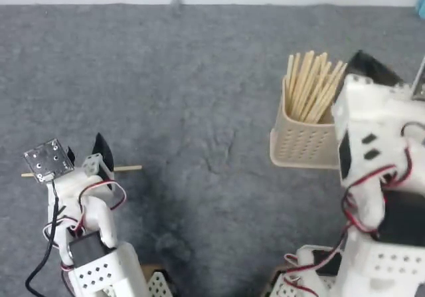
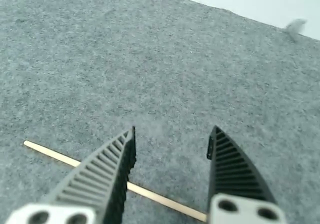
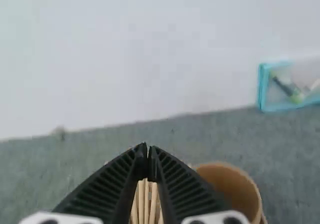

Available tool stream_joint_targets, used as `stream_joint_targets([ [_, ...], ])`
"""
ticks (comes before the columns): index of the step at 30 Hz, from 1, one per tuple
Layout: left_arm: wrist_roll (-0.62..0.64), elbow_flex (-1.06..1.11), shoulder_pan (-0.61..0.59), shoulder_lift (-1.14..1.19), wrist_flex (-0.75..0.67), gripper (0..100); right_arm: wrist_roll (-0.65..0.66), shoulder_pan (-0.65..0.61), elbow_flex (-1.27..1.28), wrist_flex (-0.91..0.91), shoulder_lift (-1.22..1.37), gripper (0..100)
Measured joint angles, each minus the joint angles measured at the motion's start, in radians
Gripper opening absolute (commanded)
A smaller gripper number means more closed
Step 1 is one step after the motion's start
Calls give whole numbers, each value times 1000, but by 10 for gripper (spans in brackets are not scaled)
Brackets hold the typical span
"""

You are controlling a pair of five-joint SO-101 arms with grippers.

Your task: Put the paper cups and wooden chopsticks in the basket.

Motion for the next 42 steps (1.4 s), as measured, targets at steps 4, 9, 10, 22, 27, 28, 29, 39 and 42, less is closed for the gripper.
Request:
stream_joint_targets([
  [4, 0, 0, 0, 0, 5, 227, 0, -64, -5, 203, -46, 13],
  [9, 0, 0, 12, 0, 66, 227, 0, -226, 92, 420, -84, 13],
  [10, 0, 0, 18, 0, 80, 227, 0, -253, 132, 434, -80, 12],
  [22, -107, -17, 74, 0, 178, 227, 37, -193, 657, 249, -106, 8],
  [27, -138, -87, 78, 44, 224, 227, 86, -180, 945, 68, -222, 8],
  [28, -141, -107, 78, 84, 224, 227, 86, -176, 1003, 29, -256, 8],
  [29, -141, -127, 77, 120, 224, 227, 86, -173, 1063, -5, -295, 8],
  [39, -379, -338, 75, 571, 224, 227, 89, -172, 1522, -107, -850, 8],
  [42, -509, -384, 75, 637, 229, 227, 89, -178, 1539, -106, -934, 8],
])
